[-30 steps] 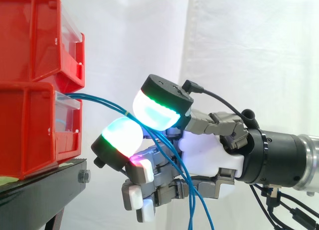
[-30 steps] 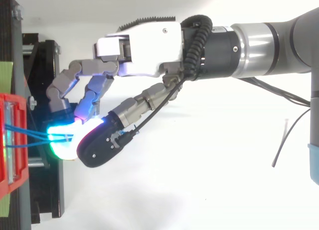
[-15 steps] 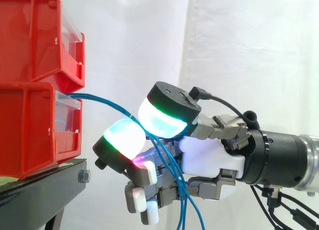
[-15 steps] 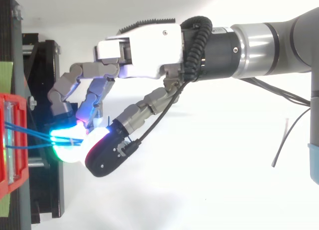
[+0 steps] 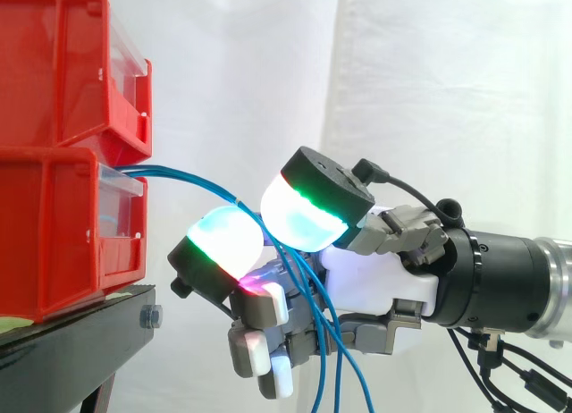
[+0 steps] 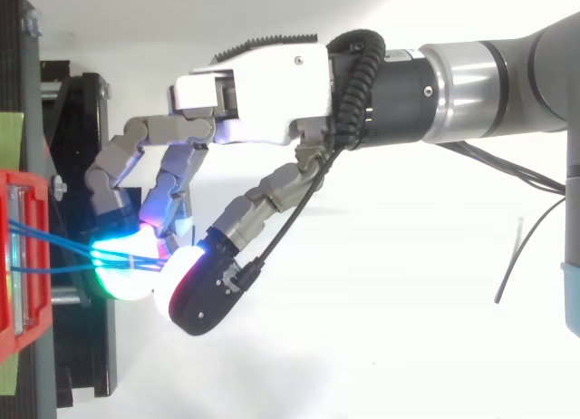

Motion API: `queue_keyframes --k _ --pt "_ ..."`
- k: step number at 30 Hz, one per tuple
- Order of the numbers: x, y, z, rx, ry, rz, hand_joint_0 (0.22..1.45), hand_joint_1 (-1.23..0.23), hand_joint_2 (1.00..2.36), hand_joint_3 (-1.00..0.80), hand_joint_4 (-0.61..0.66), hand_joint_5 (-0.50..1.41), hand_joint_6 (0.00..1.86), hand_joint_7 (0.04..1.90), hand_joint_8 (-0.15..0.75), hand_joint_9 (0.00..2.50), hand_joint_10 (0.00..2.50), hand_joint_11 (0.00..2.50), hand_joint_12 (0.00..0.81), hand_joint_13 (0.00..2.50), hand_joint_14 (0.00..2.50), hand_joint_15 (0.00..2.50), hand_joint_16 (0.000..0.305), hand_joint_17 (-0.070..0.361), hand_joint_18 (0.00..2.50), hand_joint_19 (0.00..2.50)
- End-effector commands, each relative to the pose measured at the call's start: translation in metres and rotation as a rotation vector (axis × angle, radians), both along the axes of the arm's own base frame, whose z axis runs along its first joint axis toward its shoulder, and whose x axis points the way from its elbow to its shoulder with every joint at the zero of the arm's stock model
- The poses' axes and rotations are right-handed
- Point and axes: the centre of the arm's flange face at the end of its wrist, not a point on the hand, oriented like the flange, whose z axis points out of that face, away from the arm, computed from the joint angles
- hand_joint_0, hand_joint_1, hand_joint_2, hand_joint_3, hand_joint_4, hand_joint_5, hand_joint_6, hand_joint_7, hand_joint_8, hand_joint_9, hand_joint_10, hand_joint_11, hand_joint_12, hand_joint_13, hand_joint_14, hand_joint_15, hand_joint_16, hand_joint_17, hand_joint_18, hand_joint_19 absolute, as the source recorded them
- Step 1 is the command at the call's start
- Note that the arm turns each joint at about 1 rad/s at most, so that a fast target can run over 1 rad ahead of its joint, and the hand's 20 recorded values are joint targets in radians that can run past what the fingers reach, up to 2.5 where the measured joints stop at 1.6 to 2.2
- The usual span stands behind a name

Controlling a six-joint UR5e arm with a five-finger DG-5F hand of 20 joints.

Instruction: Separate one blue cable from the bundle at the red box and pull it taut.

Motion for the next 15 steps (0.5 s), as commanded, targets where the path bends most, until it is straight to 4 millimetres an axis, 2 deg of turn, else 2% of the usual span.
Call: queue_keyframes --k 1,9,12,14,15 --pt "0.0004 -0.0004 0.0016 0.0 0.003 0.0 0.59 -0.82 1.0 -0.5 0.08 -0.18 0.89 1.02 0.296 1.04 0.02 0.97 0.377 0.97 0.03 0.71 0.049 0.111 0.87 0.85" --pt "-0.0006 0.0008 0.0 0.003 0.017 0.002 0.54 -0.67 1.0 -0.5 0.1 -0.17 0.86 1.0 0.312 1.08 0.02 0.96 0.385 0.99 0.03 0.72 0.052 0.116 0.9 0.88" --pt "-0.0008 -0.0004 0.0 0.003 0.017 0.001 0.6 -0.59 1.0 -0.5 0.09 -0.18 0.85 1.01 0.303 1.08 0.02 0.97 0.377 0.99 0.03 0.73 0.049 0.111 0.89 0.89" --pt "-0.0006 0.0008 0.0 0.003 0.017 0.002 0.63 -0.61 1.0 -0.5 0.07 -0.18 0.85 1.02 0.302 1.09 0.02 0.97 0.374 0.99 0.03 0.73 0.049 0.111 0.89 0.89" --pt "-0.0008 -0.0004 0.0 0.003 0.017 0.001 0.63 -0.63 1.0 -0.44 0.06 -0.18 0.85 1.04 0.304 1.09 0.02 0.98 0.374 0.99 0.03 0.74 0.049 0.111 0.89 0.89"
